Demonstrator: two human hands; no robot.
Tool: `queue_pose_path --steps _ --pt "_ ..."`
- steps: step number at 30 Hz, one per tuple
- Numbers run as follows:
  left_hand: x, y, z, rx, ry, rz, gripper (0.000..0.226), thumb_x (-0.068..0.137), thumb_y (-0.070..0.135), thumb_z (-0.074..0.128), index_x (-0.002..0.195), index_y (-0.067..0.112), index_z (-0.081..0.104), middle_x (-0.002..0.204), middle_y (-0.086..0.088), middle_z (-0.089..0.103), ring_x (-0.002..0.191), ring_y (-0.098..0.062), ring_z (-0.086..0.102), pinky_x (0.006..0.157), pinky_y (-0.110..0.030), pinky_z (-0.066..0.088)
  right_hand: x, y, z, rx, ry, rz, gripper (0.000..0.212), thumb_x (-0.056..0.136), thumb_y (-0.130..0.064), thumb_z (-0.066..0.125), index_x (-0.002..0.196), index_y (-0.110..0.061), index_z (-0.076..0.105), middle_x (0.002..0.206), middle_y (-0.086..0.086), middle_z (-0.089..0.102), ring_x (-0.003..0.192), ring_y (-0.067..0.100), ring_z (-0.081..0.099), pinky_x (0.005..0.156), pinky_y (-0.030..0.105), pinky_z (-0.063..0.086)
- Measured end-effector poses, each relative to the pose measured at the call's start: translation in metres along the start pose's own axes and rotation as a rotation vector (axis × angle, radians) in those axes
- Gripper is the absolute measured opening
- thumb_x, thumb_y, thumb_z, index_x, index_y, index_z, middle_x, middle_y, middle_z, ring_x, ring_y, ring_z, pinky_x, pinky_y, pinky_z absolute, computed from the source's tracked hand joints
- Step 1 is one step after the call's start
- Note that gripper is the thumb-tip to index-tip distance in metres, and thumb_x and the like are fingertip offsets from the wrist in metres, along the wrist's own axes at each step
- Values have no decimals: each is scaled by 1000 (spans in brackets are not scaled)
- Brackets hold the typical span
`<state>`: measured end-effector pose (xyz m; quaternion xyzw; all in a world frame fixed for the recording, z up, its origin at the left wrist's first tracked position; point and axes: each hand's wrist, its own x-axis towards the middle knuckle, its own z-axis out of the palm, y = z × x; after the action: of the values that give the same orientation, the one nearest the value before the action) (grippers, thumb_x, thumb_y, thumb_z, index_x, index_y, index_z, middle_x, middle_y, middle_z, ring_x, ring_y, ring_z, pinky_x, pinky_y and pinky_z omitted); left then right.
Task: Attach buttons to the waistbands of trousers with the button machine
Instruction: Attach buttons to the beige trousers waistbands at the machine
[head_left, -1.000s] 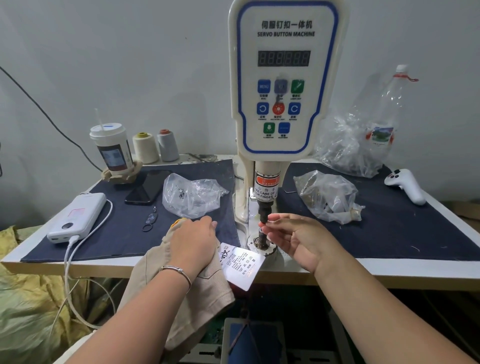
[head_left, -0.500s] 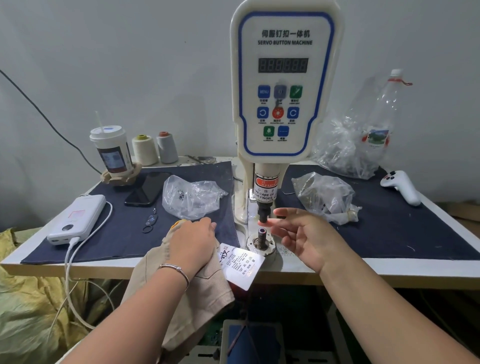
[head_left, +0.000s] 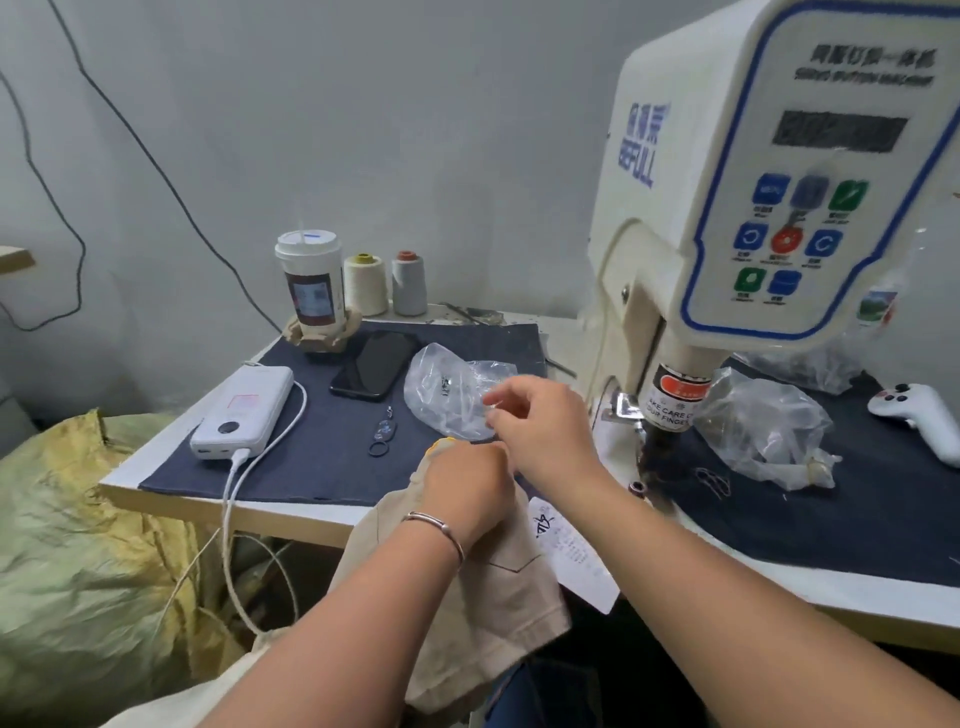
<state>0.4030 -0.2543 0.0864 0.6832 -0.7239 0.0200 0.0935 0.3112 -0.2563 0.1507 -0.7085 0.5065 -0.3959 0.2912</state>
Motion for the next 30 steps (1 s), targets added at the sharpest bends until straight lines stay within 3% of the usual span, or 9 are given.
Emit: queue_pose_path --steps 4,7,10,16,19,21,30 --pt "11 -12 -2 -87 -89 32 29 98 17 39 112 8 62 111 -18 67 104 -40 59 74 -34 33 64 15 39 -453 -115 -58 31 90 -8 50 104 -27 71 113 5 59 112 25 49 83 33 46" --pt "20 -21 -1 -174 -179 40 32 100 19 35 118 9 59 116 -17 65 105 -38 58 76 -34 34 90 22 61 -628 -230 -60 33 94 -11 48 109 -33 69 120 7 47 121 27 37 82 33 39" --pt "23 -22 -1 -208 -200 47 31 101 22 34 115 12 60 114 -14 66 104 -37 58 75 -33 34 108 25 75 -733 -263 -19 34 92 -12 50 112 -33 68 124 6 44 123 27 37 85 33 37" --pt "16 -23 -5 -253 -157 31 29 101 24 37 112 12 61 113 -15 65 107 -35 56 69 -31 30 135 25 87 -828 -261 48 36 85 -7 60 120 -14 61 128 10 44 118 30 47 85 34 41" --pt "15 -23 -7 -289 -159 23 28 100 22 37 110 12 62 111 -15 64 106 -35 54 54 -22 22 140 23 93 -820 -272 75 37 84 -6 61 119 -15 61 127 9 45 117 30 49 79 33 37" --pt "15 -24 -8 -301 -154 22 26 100 20 38 109 13 61 110 -14 63 106 -34 54 53 -18 15 142 22 96 -821 -287 84 36 85 -6 59 119 -17 61 127 8 45 116 30 49 78 33 36" --pt "13 -23 -5 -256 -136 54 27 101 20 37 106 11 62 106 -14 65 102 -34 55 51 -23 17 144 25 100 -792 -301 66 33 85 -3 53 110 -20 66 125 10 45 109 33 52 75 33 41"
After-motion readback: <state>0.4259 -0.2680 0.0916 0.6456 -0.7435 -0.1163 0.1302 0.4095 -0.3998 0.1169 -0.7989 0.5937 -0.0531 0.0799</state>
